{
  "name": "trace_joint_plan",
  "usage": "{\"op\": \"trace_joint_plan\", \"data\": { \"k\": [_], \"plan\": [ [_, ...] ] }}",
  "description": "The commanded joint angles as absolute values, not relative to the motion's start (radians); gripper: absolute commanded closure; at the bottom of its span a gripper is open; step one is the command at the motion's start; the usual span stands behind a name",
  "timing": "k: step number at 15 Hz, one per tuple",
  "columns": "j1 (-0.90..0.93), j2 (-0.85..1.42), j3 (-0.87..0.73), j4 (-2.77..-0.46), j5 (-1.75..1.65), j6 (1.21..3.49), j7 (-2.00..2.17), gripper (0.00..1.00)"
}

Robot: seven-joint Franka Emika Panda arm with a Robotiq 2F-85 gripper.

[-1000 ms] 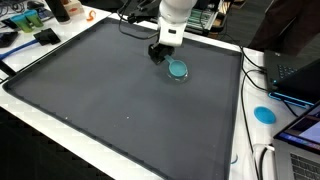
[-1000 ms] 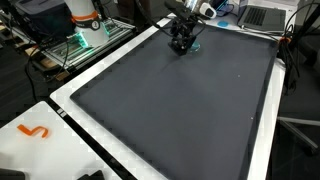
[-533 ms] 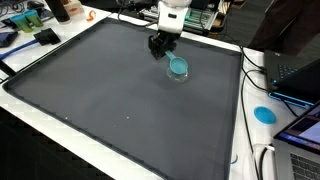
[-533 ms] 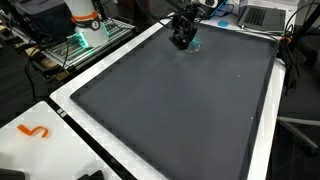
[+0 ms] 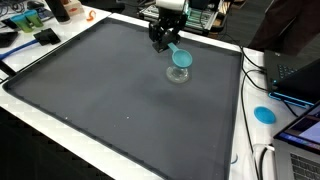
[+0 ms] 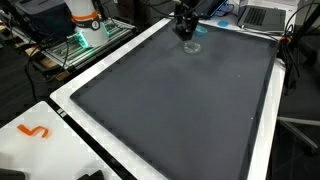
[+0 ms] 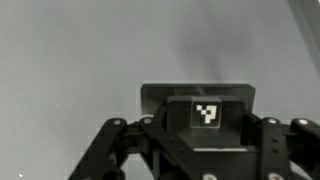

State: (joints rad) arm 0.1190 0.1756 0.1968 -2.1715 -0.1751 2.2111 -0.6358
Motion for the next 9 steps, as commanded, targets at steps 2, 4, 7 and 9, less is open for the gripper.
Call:
{"op": "trace_joint_plan", "data": {
  "k": [2,4,7,9],
  "plan": [
    [0.134,0.098,0.209,-2.203,-0.115,2.245,-0.606,0.69],
    [0.151,0.093,0.215,-2.188,-0.121,2.25,-0.566,0.69],
    [0.179,0.102,0.229,-2.158,-0.131,2.249,-0.509,0.69],
    [0.199,0.113,0.238,-2.135,-0.148,2.257,-0.454,0.69]
  ]
}}
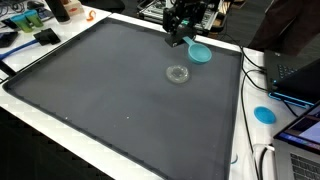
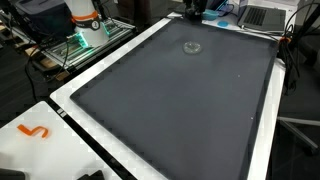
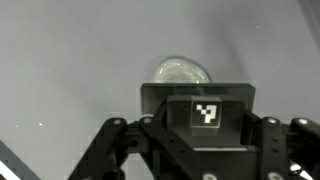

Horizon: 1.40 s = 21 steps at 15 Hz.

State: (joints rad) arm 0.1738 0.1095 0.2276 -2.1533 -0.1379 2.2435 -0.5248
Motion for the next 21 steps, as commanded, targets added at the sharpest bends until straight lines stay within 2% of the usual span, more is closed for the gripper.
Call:
{"op": "trace_joint_plan", "data": {
  "k": [1,11,21],
  "plan": [
    [0.209,0.118,0.242,-2.125,-0.16,2.259,-0.423,0.69],
    [0.315,0.23,0.236,-2.005,-0.422,2.228,-0.011,0.69],
    [0.419,0.313,0.234,-1.931,-0.545,2.124,0.207,0.69]
  ]
}}
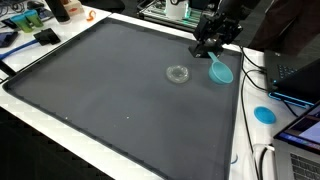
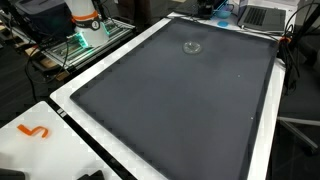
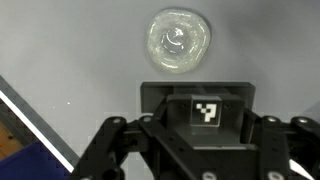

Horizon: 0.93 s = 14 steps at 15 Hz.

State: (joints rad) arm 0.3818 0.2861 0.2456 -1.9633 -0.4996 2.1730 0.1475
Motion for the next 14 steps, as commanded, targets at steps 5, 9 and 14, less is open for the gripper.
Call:
{"op": "trace_joint_plan", "data": {
  "k": [5,9,14],
  "plan": [
    [0.451,0.356,0.229,-1.898,-0.584,2.096,0.255,0.69],
    [0.466,0.399,0.216,-1.865,-0.621,2.091,0.278,0.69],
    [0.478,0.45,0.202,-1.81,-0.644,2.08,0.275,0.69]
  ]
}}
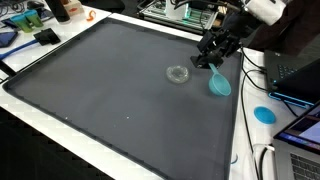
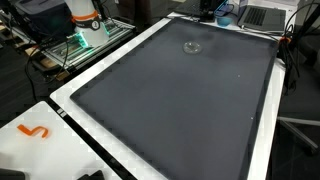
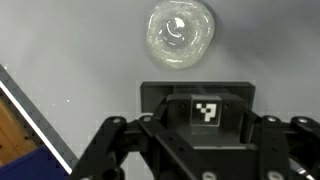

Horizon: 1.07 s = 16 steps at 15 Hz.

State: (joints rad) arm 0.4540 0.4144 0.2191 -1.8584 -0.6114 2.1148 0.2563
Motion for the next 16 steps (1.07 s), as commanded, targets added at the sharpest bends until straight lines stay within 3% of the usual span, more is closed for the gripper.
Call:
{"op": "trace_joint_plan", "data": {
  "k": [1,16],
  "plan": [
    [0.479,0.46,0.198,-1.797,-0.644,2.077,0.271,0.69],
    [0.451,0.561,0.162,-1.609,-0.582,2.043,0.2,0.69]
  ]
}}
